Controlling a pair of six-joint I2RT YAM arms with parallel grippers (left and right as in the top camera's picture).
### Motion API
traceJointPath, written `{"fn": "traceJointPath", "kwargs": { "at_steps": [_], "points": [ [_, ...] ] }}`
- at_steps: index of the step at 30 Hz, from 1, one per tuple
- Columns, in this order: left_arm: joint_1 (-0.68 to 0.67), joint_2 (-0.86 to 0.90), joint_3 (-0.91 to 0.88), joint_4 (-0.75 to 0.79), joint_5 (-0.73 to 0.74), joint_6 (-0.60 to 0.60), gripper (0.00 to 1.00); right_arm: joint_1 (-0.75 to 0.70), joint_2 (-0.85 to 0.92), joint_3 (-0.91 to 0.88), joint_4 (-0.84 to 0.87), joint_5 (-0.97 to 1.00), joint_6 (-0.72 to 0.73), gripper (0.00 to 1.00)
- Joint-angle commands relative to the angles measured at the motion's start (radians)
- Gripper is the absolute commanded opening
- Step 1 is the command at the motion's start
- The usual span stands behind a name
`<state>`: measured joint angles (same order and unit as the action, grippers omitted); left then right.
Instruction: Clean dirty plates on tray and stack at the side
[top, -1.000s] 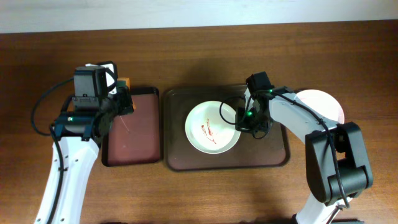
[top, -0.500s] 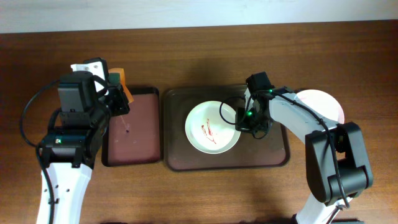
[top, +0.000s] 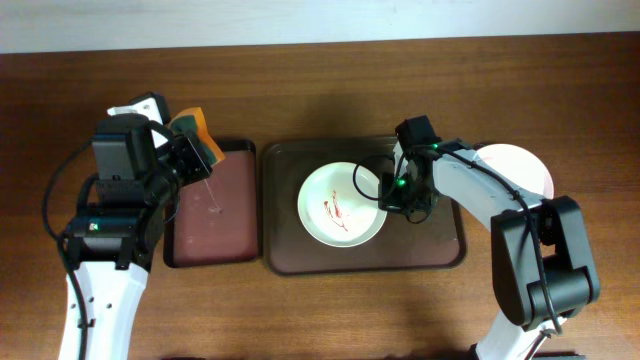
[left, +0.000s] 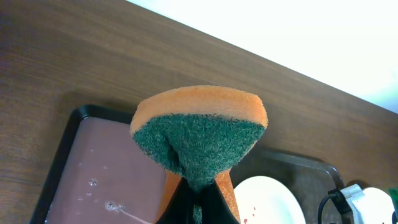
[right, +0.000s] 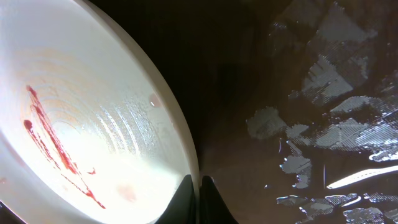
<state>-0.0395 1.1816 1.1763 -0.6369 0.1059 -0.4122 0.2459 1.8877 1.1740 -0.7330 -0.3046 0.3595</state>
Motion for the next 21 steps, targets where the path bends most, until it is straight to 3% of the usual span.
{"fn": "traceJointPath", "kwargs": {
  "at_steps": [1, 7, 21],
  "points": [
    [0.005, -0.023, 0.018, 0.008, 0.022, -0.014, 0.0, 0.003, -0.034, -0.011, -0.004, 0.01, 0.0, 0.04],
    [0.005, 0.029, 0.018, -0.01, 0.021, -0.014, 0.0, 0.003, -0.034, -0.011, -0.003, 0.01, 0.001, 0.04],
    [0.005, 0.502, 0.016, -0.192, 0.018, -0.013, 0.0, 0.003, -0.034, -0.011, 0.001, 0.01, 0.0, 0.04]
  ]
}}
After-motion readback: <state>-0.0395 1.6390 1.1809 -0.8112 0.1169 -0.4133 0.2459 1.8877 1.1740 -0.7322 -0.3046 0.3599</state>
